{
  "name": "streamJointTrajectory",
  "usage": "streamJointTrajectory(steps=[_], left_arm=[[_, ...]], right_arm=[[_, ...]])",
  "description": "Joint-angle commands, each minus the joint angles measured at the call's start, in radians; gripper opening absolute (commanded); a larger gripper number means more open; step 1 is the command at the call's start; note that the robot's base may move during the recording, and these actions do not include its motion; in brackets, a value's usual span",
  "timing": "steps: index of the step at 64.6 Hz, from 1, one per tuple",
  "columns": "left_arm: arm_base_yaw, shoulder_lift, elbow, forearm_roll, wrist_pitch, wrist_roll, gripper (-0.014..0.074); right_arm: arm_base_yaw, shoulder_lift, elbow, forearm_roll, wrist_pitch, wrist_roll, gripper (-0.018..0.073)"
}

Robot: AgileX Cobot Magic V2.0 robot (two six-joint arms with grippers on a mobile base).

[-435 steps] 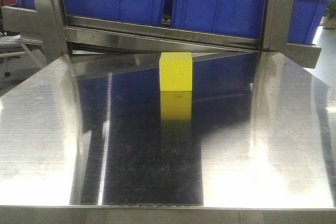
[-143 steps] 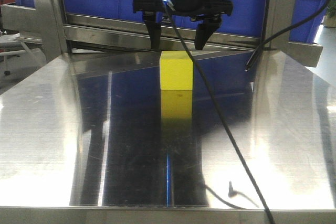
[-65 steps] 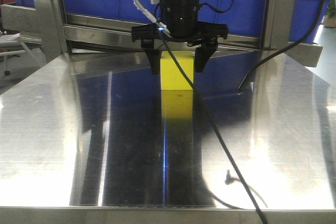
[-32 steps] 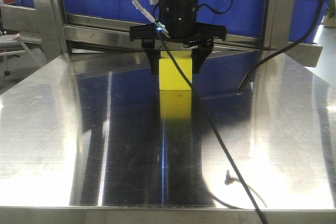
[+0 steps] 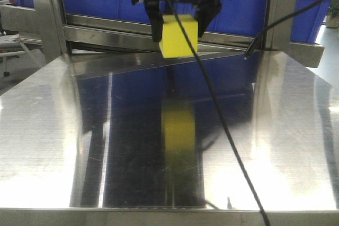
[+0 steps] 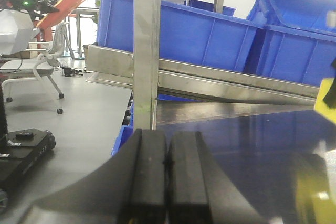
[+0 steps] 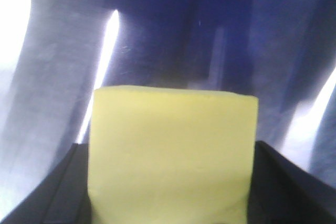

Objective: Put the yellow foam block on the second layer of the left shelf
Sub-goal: 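Lift the cube off the table with the right gripper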

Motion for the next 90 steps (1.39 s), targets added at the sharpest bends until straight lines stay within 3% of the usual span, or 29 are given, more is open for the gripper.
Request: streamJointTrajectory(steps=[1, 18, 42, 76, 90], left_arm=[[-0.006, -0.020, 0.026, -0.004, -0.090, -0.005, 0.0136], [-0.006, -0.020, 0.026, -0.004, -0.090, -0.005, 0.0136], [-0.006, -0.020, 0.026, -0.004, -0.090, -0.005, 0.0136], [-0.006, -0.020, 0.026, -0.004, -0.090, -0.005, 0.0136], [-0.006, -0.020, 0.026, -0.004, -0.090, -0.005, 0.0136]], right_arm=[[-0.008, -0.104, -0.004, -0.025, -0.025, -0.072, 0.0393], [-0.042, -0.208, 0.125, -0.039, -0.086, -0.084, 0.0393], [-0.126, -0.451, 0.495, -0.034, -0.341, -0.145, 0.0393], [-0.365, -0.885, 1.158, 0.129, -0.846, -0.340, 0.0393], [-0.411, -1.055, 1.333, 0.150, -1.027, -0.345, 0.0393]])
